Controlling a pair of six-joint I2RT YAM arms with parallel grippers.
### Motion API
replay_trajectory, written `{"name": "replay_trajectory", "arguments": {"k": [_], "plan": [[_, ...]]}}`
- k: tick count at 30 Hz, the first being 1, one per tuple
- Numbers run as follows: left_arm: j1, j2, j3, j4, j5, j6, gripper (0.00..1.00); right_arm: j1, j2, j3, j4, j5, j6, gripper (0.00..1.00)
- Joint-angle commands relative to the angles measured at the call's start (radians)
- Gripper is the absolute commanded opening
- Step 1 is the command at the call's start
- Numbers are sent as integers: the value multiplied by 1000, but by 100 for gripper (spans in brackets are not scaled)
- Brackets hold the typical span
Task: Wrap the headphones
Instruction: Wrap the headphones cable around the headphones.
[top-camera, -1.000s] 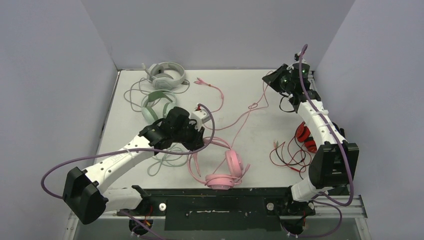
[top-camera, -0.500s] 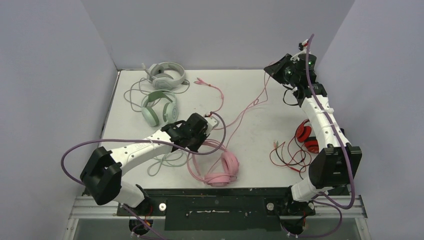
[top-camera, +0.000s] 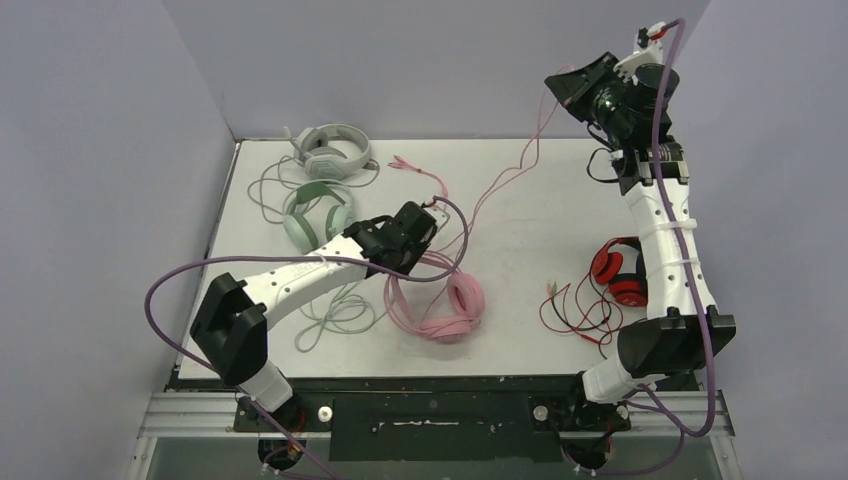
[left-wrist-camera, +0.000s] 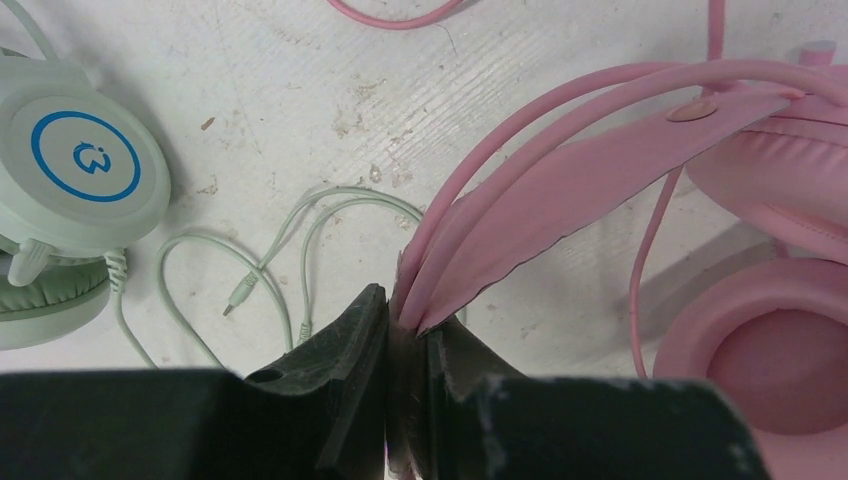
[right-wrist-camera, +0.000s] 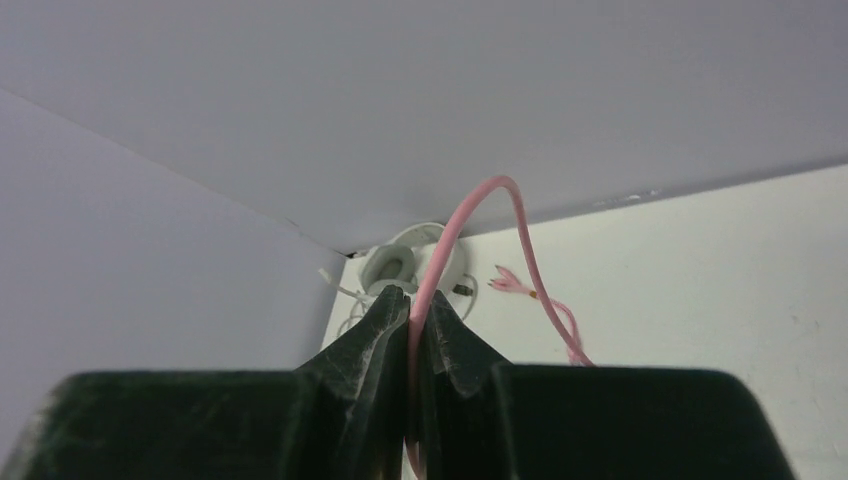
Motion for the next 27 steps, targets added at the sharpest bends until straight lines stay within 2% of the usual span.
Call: {"name": "replay_trajectory", "arguments": {"k": [1, 7, 10, 14, 20, 27], "plan": [[-2, 44, 96, 6, 12, -67, 0, -7, -51, 112, 76, -35, 62, 0], [29, 123, 178, -7, 19, -148, 0, -9, -99, 161, 127, -56, 101, 0], [79, 147, 233, -38, -7, -202, 0, -9, -122, 179, 117, -65, 101, 0], [122, 156, 275, -61, -72, -235, 0, -10, -158, 185, 117, -56, 94, 0], [140, 204, 333, -110, -241, -350, 0, -10, -187, 197, 122, -81, 110, 0], [196, 179, 315, -31, -332, -528, 0, -10, -247, 148, 84, -107, 96, 0]]}}
